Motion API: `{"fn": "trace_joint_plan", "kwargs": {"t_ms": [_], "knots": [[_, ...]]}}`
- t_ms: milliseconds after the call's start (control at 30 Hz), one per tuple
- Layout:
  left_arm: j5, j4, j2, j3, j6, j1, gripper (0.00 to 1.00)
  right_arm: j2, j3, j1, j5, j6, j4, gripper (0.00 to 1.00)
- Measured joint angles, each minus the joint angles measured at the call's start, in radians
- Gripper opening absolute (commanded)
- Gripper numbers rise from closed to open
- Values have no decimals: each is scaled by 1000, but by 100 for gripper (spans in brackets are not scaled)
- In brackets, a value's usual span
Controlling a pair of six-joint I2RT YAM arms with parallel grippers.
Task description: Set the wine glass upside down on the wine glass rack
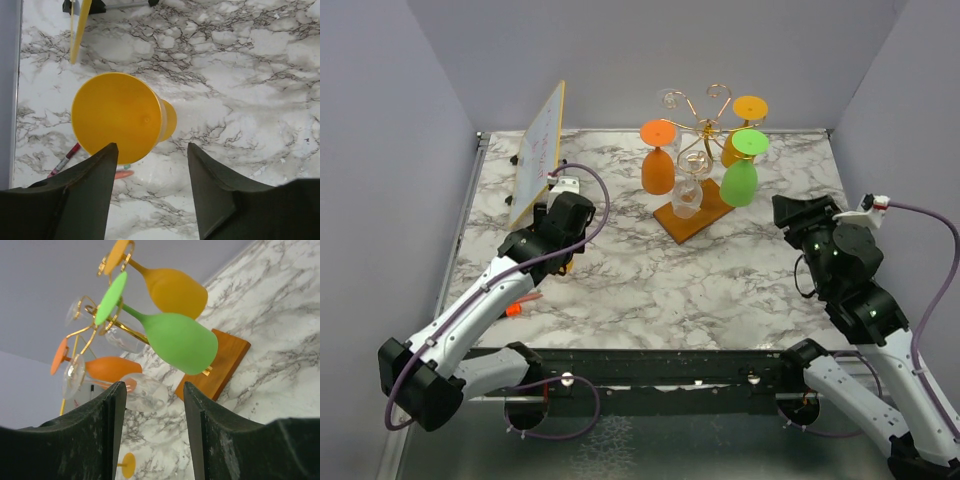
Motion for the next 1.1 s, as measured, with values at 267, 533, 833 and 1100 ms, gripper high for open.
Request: {"fn": "trace_joint_plan", "kwargs": {"t_ms": [267,533,833,1100], "knots": [[34,34,111,0,33,38,40,13,-103,0,-60,47,-31,51],[94,64,142,0,55,81,24,49,-158,0,-127,54,-14,51],[234,63,193,25,91,88,0,89,-229,0,-182,84,19,52],[530,64,136,46,94,91,0,59,-304,0,-235,148,64,56]]}}
